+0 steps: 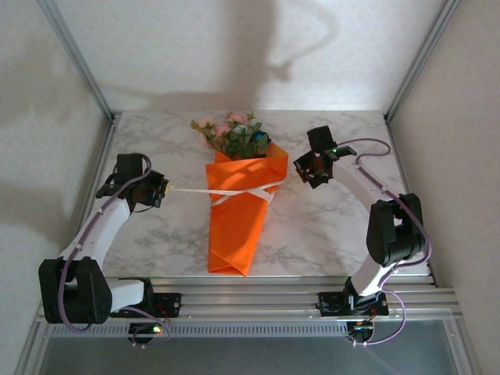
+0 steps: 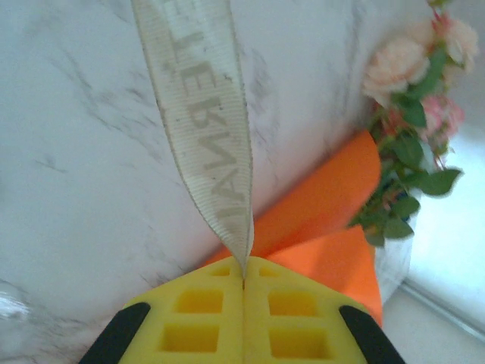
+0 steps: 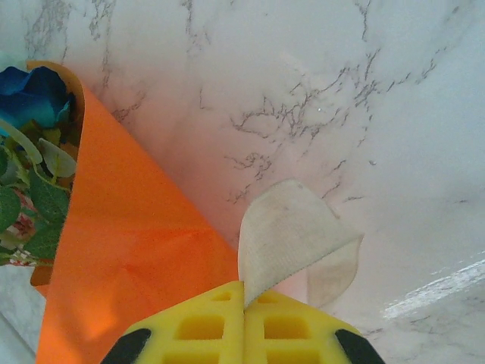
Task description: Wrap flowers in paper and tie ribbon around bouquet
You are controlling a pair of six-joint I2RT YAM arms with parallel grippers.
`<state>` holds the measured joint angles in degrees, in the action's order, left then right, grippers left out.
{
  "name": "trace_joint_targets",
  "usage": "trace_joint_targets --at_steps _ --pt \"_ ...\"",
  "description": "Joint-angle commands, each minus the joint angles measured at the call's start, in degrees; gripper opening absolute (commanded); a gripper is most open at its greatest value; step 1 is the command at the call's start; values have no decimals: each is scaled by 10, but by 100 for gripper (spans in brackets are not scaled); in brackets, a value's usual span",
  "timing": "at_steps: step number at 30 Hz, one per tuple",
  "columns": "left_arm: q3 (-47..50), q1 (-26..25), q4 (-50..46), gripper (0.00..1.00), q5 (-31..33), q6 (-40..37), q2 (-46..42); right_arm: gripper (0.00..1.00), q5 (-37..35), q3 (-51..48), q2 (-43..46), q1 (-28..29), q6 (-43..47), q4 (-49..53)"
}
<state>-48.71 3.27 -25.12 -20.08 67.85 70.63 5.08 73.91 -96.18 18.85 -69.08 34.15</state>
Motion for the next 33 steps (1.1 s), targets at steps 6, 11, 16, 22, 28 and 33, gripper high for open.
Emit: trace_joint_targets --at_steps 6,11,16,22,28,33 --pt "-24 71 -4 0 76 6 -20 0 -59 12 12 -28 79 75" --pt "-29 84 10 0 49 -10 19 0 -99 48 12 -34 153 103" --pt "-3 84 28 0 36 -13 33 0 -124 124 -20 -27 259 156" --pt "20 90 27 0 65 -32 38 0 -199 171 -32 -17 330 203" --pt "40 105 29 0 85 -51 58 0 -278 188 -40 -13 371 235" --pt "62 127 39 0 76 -52 55 0 -314 179 -37 -24 395 244"
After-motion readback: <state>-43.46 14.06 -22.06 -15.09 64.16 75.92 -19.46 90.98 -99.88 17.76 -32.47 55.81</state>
